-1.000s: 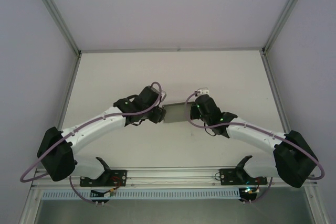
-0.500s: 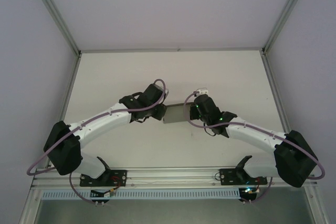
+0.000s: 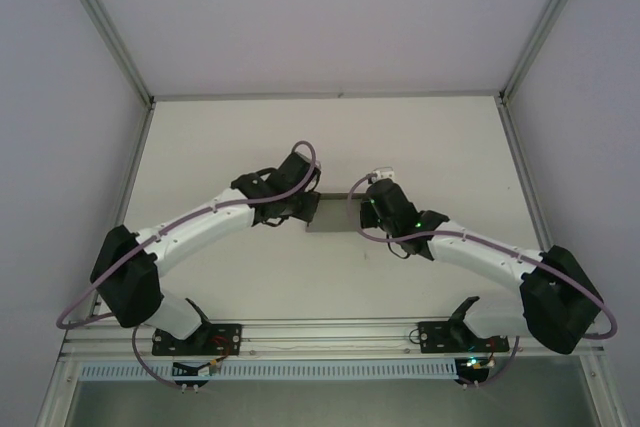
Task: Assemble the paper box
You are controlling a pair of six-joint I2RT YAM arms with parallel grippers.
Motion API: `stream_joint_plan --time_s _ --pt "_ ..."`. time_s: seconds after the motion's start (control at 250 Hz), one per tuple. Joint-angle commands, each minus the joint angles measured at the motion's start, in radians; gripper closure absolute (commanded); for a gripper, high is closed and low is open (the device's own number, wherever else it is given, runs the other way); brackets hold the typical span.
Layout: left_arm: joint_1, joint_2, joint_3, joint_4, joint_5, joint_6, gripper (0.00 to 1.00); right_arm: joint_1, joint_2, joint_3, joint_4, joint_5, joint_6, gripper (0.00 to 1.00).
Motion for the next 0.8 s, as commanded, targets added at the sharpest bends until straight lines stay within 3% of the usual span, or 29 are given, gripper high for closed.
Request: stream_joint_plan --time_s 0.0,0.319,0.475,0.571,0.699,0.794 --pt "0.008 0.027 0.071 -0.111 0.029 -0.133 0.94 0.026 0.025 0.003 -0.092 0.009 0.032 0.94" --pt "0.05 0.065 0.08 -0.152 0.154 -0.281 0.94 0.094 0.086 0.028 -0.113 0.121 0.035 0.95" --pt "0.081 0.071 0.062 -0.098 0.283 -0.306 0.95 0.106 0.093 0.025 -0.11 0.128 0.04 0.95" --pt "0.084 0.062 0.066 -0.108 0.266 -0.304 0.96 0.109 0.091 0.02 -0.109 0.133 0.042 0.95" --pt "0.077 0.041 0.028 -0.111 0.163 -0.263 0.96 0.109 0.085 0.013 -0.104 0.145 0.043 0.95" --pt "0.058 0.035 -0.055 -0.034 0.13 -0.242 0.96 0.109 0.085 0.004 -0.081 0.143 0.04 0.95"
